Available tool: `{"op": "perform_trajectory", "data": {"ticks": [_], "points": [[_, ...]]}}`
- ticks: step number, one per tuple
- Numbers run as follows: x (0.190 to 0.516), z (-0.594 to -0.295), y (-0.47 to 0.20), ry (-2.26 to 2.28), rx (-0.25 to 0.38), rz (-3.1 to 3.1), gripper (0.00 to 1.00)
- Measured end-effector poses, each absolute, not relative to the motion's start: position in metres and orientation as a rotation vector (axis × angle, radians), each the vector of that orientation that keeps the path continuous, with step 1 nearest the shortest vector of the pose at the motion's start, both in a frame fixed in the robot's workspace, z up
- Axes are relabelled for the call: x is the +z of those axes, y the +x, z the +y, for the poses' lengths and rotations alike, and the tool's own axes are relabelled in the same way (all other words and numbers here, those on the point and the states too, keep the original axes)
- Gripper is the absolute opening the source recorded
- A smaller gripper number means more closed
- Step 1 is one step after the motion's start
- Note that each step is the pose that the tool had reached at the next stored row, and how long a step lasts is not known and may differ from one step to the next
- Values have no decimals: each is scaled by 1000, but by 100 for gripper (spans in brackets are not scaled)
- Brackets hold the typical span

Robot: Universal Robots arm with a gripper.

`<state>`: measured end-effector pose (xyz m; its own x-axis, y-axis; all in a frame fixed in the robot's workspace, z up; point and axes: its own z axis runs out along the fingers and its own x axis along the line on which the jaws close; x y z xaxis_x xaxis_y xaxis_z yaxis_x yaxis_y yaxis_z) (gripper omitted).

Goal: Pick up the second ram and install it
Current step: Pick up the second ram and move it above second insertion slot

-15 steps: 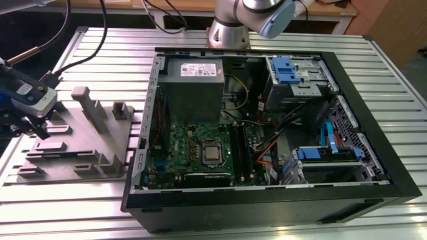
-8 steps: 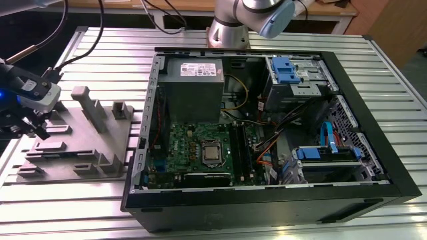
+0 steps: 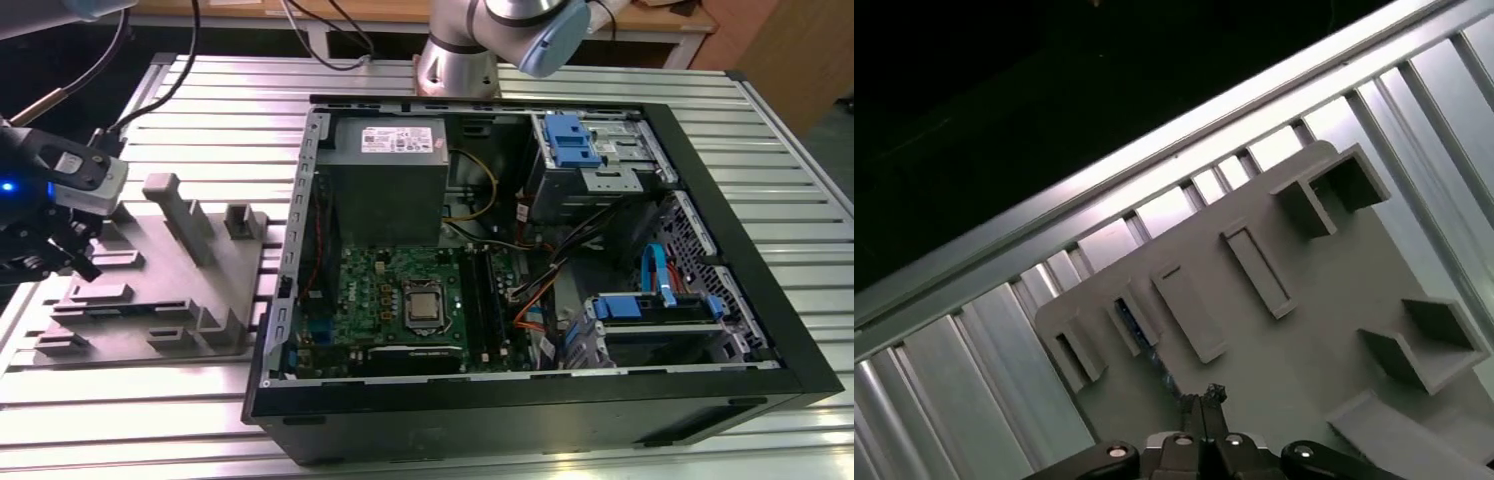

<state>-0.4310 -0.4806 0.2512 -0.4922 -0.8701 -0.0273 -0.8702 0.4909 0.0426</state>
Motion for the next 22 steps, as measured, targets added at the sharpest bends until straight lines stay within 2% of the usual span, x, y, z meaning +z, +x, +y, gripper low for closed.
{"op": "perform_trajectory", "data": {"ticks": [22], "points": [[242,-481,-431,-2095,79,2350,7]]}}
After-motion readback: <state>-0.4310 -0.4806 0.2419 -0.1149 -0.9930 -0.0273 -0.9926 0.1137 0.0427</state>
